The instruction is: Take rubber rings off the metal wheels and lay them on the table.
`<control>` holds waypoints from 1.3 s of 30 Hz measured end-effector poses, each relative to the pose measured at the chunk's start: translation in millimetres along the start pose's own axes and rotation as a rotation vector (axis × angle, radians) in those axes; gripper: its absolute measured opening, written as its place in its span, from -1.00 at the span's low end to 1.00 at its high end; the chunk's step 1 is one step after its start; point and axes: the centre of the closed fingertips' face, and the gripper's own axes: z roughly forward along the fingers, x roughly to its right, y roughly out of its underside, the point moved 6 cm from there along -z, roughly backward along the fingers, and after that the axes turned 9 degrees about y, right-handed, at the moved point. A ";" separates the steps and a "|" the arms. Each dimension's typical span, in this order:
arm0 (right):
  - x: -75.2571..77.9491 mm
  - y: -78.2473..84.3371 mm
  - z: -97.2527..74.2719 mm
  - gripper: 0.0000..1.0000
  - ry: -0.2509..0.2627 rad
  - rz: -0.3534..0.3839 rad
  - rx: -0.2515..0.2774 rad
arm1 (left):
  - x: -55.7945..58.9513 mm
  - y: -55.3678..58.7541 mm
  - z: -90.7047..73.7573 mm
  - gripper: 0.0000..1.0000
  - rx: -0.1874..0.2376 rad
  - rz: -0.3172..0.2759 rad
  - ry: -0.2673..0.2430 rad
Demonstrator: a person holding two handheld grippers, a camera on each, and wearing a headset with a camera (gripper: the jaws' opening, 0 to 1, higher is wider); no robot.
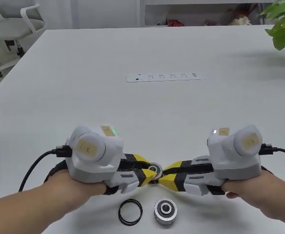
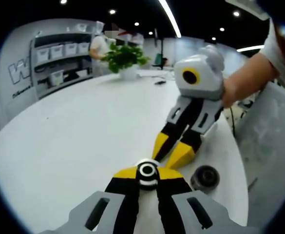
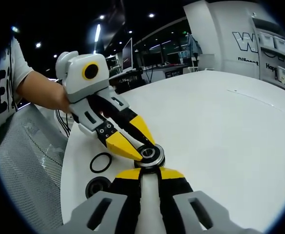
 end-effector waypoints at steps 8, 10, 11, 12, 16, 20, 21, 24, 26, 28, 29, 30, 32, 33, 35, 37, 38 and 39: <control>0.0 2.1 -0.3 -0.93 0.004 0.052 -0.010 | 2.8 0.8 -0.8 -0.74 -0.002 -0.011 -0.028; 1.5 2.7 -0.4 -0.96 0.004 0.071 -0.010 | 3.8 1.3 -0.8 -0.74 -0.005 -0.006 -0.036; 1.9 2.6 -0.6 -0.97 0.006 0.080 -0.009 | 3.8 1.6 -1.0 -0.74 -0.006 -0.004 -0.040; 2.0 2.4 -1.0 -0.98 0.007 0.088 -0.009 | 3.9 1.7 -1.1 -0.74 -0.005 -0.006 -0.042; 3.6 2.1 -1.6 -1.00 0.009 0.116 -0.011 | 4.5 1.3 -1.0 -0.74 -0.009 -0.009 -0.051; 4.2 2.5 -2.6 -1.00 0.015 0.137 -0.011 | 6.2 1.4 -1.1 -0.75 -0.014 -0.014 -0.063; 4.6 2.5 -3.0 -1.00 0.016 0.139 -0.011 | 6.9 1.5 -1.1 -0.75 -0.014 -0.015 -0.068; 6.7 0.8 -4.9 -1.00 0.023 0.153 -0.006 | 7.8 1.7 -1.0 -0.75 -0.013 -0.018 -0.077; 7.2 0.3 -5.5 -1.00 0.022 0.153 -0.006 | 7.7 1.8 -0.9 -0.75 -0.013 -0.021 -0.081; 6.3 0.5 -5.5 -1.00 0.022 0.152 -0.008 | 8.3 1.7 -0.7 -0.75 -0.016 -0.022 -0.083; 6.4 0.6 -5.6 -1.00 0.023 0.159 -0.007 | 8.6 1.7 -0.7 -0.75 -0.016 -0.024 -0.085; 6.9 1.0 -5.4 -1.00 0.024 0.175 -0.005 | 8.8 1.8 -0.8 -0.75 -0.016 -0.026 -0.087; 7.7 1.2 -5.8 -1.00 0.026 0.198 0.001 | 9.5 1.8 -0.8 -0.75 -0.016 -0.031 -0.091; 9.1 0.8 -6.2 -1.00 0.033 0.218 0.010 | 10.1 1.8 -0.8 -0.75 -0.016 -0.032 -0.091; 10.6 -5.9 -7.8 -1.00 0.019 0.303 0.058 | 11.7 2.0 -0.7 -0.75 -0.017 -0.031 -0.092; 10.3 -4.7 -7.8 -1.00 0.026 0.270 0.043 | 12.1 1.8 -0.3 -0.75 -0.018 -0.032 -0.099; 9.9 -4.9 -7.9 -1.00 0.028 0.260 0.042 | 12.3 1.6 -0.2 -0.75 -0.020 -0.031 -0.102; 9.3 -5.2 -8.0 -1.00 0.027 0.262 0.041 | 12.3 1.6 -0.2 -0.75 -0.021 -0.029 -0.104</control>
